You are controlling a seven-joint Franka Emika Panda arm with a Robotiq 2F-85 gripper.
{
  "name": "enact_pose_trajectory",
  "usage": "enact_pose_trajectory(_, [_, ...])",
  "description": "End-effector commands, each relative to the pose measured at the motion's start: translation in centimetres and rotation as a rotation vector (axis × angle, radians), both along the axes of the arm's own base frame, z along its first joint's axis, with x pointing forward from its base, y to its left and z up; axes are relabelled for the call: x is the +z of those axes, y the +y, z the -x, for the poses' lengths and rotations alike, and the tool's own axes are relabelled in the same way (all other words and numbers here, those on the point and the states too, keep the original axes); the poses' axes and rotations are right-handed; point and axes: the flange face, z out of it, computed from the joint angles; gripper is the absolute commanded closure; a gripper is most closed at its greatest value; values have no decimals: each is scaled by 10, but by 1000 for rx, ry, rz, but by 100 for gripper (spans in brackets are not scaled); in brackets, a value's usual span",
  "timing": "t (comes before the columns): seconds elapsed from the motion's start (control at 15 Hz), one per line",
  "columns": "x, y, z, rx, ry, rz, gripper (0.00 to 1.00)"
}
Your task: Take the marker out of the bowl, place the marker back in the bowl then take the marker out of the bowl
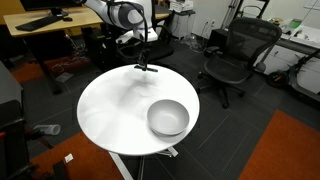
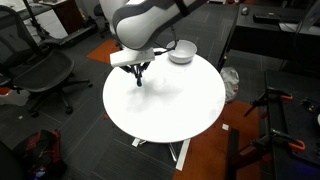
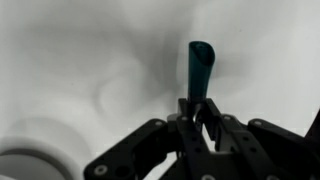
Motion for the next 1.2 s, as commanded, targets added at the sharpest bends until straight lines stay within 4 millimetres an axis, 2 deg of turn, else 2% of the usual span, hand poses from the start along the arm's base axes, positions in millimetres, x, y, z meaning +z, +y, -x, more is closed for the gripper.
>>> enact_pose_trajectory(0.0, [32,-28,25,7,22,-24,95])
enact_pose_trajectory(0.27, [52,-67,45,-2,35,-22,95])
enact_pose_trajectory(0.47, [59,-100,61,-3,40,-20,95])
enact_pose_trajectory(0.8, [59,-150,85,-27,48,-13,95])
enact_pose_trajectory(1.13, [55,-191,103,-90,43,5,95])
